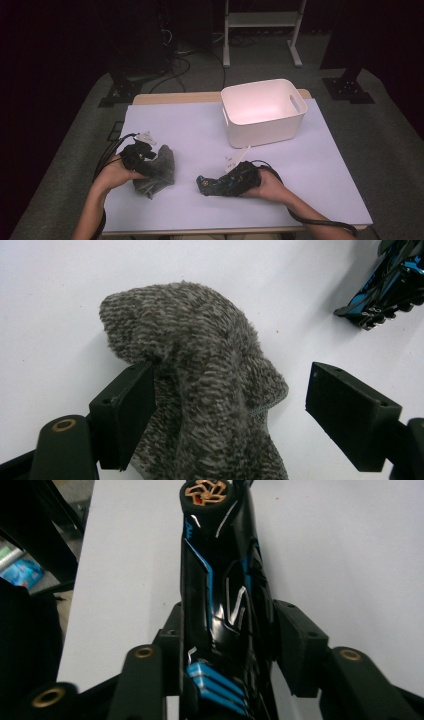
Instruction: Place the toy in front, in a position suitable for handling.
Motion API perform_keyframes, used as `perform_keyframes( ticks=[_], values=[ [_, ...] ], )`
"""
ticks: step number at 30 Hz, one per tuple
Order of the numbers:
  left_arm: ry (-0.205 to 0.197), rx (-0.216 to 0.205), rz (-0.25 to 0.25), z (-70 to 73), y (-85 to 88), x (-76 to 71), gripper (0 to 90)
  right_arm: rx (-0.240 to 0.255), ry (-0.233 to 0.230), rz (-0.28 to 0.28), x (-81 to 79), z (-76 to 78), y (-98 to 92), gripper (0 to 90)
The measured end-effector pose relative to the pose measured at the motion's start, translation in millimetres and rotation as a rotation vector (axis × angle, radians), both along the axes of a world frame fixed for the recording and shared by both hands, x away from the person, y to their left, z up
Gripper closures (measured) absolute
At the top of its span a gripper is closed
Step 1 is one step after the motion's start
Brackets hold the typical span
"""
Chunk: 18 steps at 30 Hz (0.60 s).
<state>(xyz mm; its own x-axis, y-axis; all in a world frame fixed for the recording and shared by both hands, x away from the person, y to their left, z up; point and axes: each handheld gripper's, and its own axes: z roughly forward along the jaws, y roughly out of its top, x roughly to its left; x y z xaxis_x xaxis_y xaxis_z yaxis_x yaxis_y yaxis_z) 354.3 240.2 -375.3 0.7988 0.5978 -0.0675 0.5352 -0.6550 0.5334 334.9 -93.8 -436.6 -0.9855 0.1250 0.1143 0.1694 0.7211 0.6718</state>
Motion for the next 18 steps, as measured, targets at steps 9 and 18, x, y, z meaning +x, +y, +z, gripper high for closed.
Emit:
perform_keyframes(
  ticks=[9, 18],
  values=[
    [-0.002, -0.005, 0.003, 0.6, 6.0, -2.8, 19.1, -0.017, -0.033, 0.014, -0.8, 2.1, -0.3, 55.3],
    [-0.008, -0.010, 0.005, 3.9, 6.1, -2.8, 19.1, -0.023, -0.053, -0.021, 10.3, 7.8, -23.2, 55.3]
  ],
)
